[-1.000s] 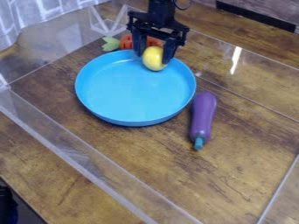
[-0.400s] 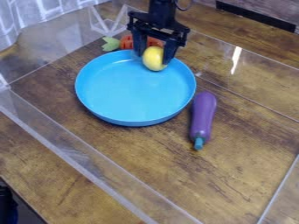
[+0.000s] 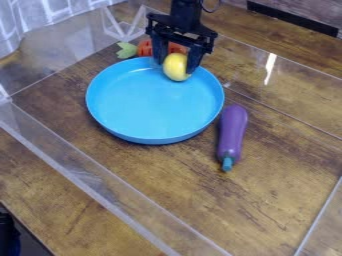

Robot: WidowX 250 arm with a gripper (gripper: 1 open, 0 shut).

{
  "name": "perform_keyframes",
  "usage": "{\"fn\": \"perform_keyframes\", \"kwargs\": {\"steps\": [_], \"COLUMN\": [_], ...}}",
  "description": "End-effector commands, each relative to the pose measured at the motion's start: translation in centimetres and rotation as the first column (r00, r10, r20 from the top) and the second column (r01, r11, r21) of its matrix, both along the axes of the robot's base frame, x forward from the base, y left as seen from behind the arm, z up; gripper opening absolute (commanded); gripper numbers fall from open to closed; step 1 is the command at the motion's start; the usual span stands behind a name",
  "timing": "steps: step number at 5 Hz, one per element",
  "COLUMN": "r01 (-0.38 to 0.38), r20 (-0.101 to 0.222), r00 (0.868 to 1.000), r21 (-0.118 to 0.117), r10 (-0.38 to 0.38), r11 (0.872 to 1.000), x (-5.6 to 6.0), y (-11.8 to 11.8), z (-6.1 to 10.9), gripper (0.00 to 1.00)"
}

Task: Remove the lemon from the blue tray and put it on the table

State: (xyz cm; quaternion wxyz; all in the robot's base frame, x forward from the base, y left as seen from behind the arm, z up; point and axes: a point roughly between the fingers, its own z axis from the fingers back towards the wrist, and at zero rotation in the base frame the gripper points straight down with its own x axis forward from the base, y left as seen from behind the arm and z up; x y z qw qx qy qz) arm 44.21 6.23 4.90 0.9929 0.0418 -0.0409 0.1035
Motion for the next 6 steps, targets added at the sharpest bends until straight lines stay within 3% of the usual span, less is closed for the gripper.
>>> {"fn": "perform_keyframes", "kwargs": {"steps": [1, 3, 6], "r01": [0.033, 0.033, 0.015], "r20": [0.002, -0.007, -0.026], "r00": [0.999, 0.999, 1.000], "r21": [-0.006, -0.004, 0.005], "r10": [-0.033, -0.033, -0.015], "r11": [0.999, 0.999, 1.000], "x": [0.2, -0.3, -2.3], "y": [-1.8, -2.2, -2.5], "z": [-0.1, -0.4, -0.9], "gripper": [0.00, 0.00, 0.00]}}
